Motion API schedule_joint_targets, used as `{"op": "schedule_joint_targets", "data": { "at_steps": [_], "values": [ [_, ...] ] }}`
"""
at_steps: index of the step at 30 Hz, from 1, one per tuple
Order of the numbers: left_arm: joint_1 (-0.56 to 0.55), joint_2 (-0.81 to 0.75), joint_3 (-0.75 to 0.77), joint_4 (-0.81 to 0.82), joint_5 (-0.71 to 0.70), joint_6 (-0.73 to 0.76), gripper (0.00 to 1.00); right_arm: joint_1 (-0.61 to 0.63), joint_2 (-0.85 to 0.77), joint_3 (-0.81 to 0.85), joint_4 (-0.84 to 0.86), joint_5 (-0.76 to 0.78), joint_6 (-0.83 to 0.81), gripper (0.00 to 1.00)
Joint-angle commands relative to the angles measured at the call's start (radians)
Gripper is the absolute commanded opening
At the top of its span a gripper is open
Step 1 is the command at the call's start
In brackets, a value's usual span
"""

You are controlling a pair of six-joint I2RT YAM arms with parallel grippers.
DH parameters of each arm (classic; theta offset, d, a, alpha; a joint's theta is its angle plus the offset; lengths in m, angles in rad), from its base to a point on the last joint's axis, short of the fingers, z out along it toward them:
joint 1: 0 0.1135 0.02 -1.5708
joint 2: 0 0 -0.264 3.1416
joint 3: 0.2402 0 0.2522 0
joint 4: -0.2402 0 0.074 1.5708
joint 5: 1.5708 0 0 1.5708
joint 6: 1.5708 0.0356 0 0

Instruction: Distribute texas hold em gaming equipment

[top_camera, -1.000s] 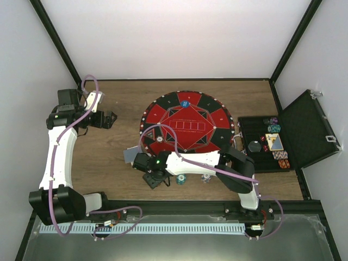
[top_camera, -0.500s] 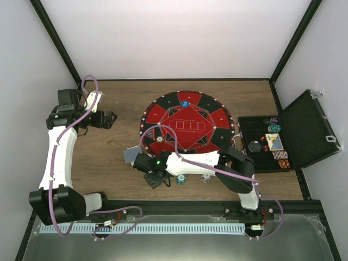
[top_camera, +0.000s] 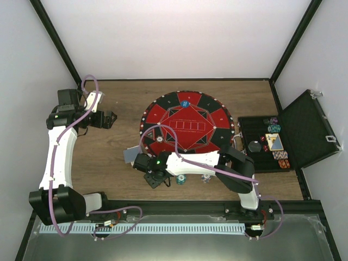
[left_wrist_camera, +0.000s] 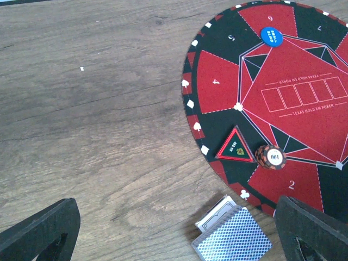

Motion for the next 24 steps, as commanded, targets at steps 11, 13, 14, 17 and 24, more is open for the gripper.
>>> {"op": "schedule_joint_targets", "data": {
  "at_steps": [11,13,14,17,24],
  "values": [
    [0.005,-0.019,0.038,-0.010,0.003,0.001,1.00,-0.105,-0.139,0.087,-0.040,0.017,-0.043,0.05],
    [0.005,-0.019,0.040,-0.010,0.004,0.000,1.00,-0.159,-0.153,0.108,-0.044,0.023,-0.064,0.04],
    [0.005,-0.019,0.040,-0.010,0.005,0.001,1.00,-0.186,-0.157,0.121,-0.048,0.032,-0.077,0.04],
    [0.005,-0.018,0.045,-0.011,0.007,-0.002,1.00,-0.285,-0.151,0.167,-0.051,0.052,-0.125,0.04],
    [0.004,-0.012,0.058,-0.023,0.006,0.000,1.00,-0.532,-0.044,0.297,-0.012,0.051,-0.233,0.03]
  ]
}}
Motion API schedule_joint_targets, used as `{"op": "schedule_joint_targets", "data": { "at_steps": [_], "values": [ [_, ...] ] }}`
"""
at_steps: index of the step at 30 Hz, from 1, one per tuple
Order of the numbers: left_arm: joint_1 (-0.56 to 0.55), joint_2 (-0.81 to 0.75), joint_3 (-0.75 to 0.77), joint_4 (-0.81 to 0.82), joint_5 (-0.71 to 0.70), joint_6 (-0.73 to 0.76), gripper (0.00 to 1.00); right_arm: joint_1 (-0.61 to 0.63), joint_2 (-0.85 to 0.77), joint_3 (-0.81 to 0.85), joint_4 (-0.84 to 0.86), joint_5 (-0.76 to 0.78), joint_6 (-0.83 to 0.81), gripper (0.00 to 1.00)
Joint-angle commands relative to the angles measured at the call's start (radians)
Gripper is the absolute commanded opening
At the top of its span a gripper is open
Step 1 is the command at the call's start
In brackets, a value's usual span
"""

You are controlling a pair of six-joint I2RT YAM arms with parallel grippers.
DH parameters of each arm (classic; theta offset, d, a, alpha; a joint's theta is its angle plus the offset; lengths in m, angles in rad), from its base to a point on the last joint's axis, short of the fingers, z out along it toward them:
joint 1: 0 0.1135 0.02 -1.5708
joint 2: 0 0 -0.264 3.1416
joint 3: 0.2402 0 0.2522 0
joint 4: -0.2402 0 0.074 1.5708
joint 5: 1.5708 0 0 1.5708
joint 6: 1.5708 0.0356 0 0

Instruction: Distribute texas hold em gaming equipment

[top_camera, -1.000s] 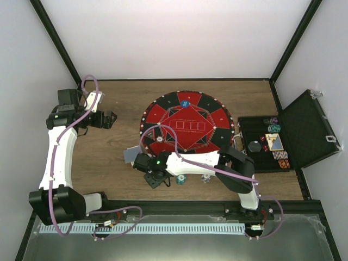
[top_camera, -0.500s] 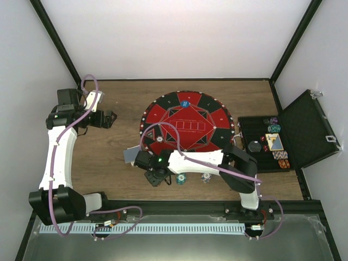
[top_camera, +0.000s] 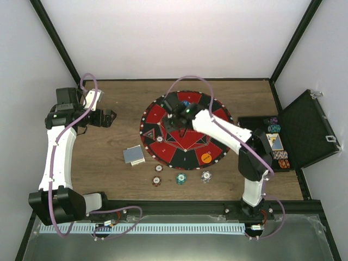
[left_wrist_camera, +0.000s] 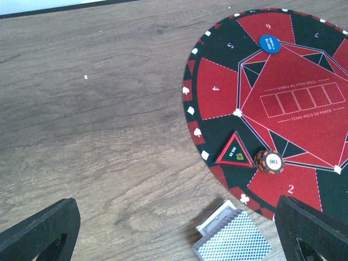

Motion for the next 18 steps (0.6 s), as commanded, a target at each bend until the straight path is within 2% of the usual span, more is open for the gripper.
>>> {"op": "schedule_joint_targets", "data": {
  "at_steps": [1,9,18],
  "values": [
    [0.005,-0.010,0.034,-0.019,0.005,0.003,1.00,-0.119,0.099,0.118,0.014,0.023,-0.093,0.04],
    [0.005,-0.002,0.038,-0.026,0.017,0.006,1.00,-0.274,0.352,0.275,0.024,0.051,-0.159,0.03],
    [0.005,0.014,0.037,-0.028,0.004,0.017,1.00,-0.371,0.493,0.391,0.021,0.021,-0.166,0.03]
  ]
}}
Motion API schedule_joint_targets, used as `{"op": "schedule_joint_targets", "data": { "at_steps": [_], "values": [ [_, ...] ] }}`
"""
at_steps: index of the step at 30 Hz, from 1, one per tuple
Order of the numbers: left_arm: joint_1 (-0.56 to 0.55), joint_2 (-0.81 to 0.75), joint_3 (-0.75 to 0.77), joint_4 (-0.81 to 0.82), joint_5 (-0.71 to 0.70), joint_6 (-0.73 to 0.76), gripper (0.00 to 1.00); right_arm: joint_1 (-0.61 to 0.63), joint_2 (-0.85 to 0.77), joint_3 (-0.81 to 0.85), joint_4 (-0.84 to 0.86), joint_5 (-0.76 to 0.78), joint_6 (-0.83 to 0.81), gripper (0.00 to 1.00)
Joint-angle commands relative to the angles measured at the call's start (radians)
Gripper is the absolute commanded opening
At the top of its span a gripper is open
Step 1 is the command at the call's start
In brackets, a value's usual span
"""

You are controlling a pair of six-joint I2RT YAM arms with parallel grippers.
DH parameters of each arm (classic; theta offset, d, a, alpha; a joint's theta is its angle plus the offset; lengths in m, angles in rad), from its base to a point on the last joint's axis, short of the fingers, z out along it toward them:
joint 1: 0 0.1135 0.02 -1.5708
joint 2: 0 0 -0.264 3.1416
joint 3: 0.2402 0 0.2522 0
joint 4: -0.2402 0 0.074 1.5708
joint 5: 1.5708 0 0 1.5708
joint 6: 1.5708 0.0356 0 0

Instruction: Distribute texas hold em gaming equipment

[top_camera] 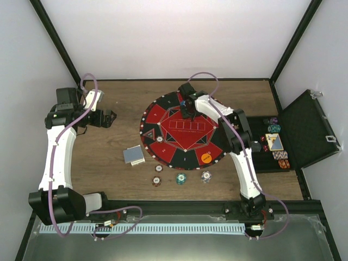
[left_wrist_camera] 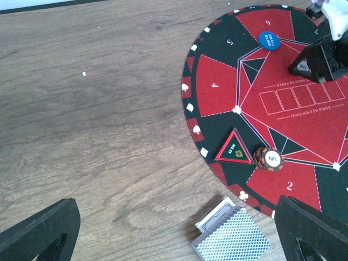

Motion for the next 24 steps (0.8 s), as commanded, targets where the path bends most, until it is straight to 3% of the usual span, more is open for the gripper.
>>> {"op": "schedule_joint_targets", "data": {
  "at_steps": [1,11,15,18,24],
  "values": [
    [0.005,0.015,0.030,-0.011,0.006,0.012,1.00,-0.036,0.027,0.101,0.003,-0.009,-0.013,0.03],
    [0.005,0.023,0.036,-0.013,0.006,0.016,1.00,-0.055,0.141,0.209,-0.018,0.010,-0.006,0.07],
    [0.005,0.020,0.037,-0.020,0.003,0.021,1.00,-0.057,0.178,0.264,-0.048,0.008,0.003,0.32],
    [0.005,0.016,0.034,-0.023,0.005,0.021,1.00,-0.057,0.163,0.267,-0.058,0.025,0.016,0.60],
    [0.005,-0.002,0.032,-0.027,0.010,0.016,1.00,-0.008,0.001,0.202,-0.062,0.084,0.035,0.74]
  ]
}}
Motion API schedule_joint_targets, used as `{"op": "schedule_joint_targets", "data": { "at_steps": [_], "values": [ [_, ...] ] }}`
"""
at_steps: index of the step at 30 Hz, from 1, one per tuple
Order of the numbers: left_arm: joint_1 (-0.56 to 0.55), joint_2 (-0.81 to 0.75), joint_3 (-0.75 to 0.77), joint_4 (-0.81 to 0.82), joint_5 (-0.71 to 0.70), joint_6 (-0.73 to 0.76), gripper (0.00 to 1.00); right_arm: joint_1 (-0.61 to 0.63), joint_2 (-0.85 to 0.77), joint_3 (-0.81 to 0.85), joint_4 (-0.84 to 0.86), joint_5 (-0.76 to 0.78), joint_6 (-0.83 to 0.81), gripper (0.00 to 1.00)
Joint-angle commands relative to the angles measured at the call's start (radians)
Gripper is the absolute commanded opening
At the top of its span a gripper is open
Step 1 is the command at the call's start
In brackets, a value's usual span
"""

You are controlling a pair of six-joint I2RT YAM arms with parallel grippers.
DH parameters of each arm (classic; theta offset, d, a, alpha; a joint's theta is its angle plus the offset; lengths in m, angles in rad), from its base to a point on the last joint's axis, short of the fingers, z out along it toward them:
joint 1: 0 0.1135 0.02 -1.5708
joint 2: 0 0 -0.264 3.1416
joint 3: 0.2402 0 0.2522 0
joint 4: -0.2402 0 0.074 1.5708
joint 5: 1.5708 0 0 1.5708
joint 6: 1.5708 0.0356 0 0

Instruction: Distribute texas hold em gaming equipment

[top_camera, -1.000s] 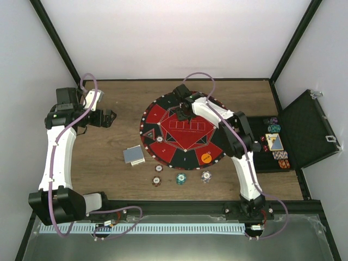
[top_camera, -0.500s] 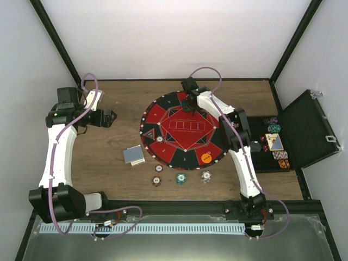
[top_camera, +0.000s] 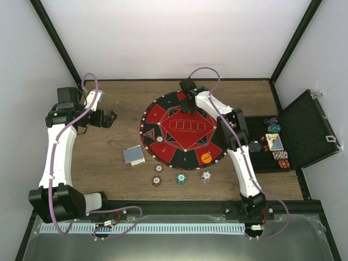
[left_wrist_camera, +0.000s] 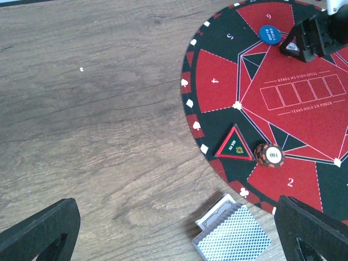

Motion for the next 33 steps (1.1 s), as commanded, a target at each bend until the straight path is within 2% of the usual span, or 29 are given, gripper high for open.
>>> {"op": "schedule_joint_targets", "data": {
  "at_steps": [1,5,9,13,18,23,33],
  "values": [
    [0.005,-0.022,0.027,-0.017,0.010,0.003,1.00,0.056,-0.190,-0.055,-0.007,0.072,0.017,0.76],
    [0.005,-0.031,0.026,-0.020,0.006,0.005,1.00,0.181,-0.377,-0.270,0.049,0.090,0.046,0.78],
    [0.005,-0.031,0.022,-0.019,0.010,0.003,1.00,0.374,-0.546,-0.496,0.077,0.072,0.115,0.81],
    [0.005,-0.030,0.022,-0.012,0.019,-0.004,1.00,0.595,-0.618,-0.619,0.049,0.055,0.241,0.86],
    [0.005,-0.026,0.023,-0.007,0.026,-0.008,1.00,0.772,-0.616,-0.708,0.054,0.021,0.360,0.89],
    [0.005,-0.028,0.019,-0.009,0.027,-0.009,1.00,0.856,-0.557,-0.733,0.042,-0.001,0.405,0.88],
    [0.004,-0.039,0.018,-0.011,0.024,-0.006,1.00,0.861,-0.513,-0.763,0.086,-0.041,0.392,0.79]
  ]
}}
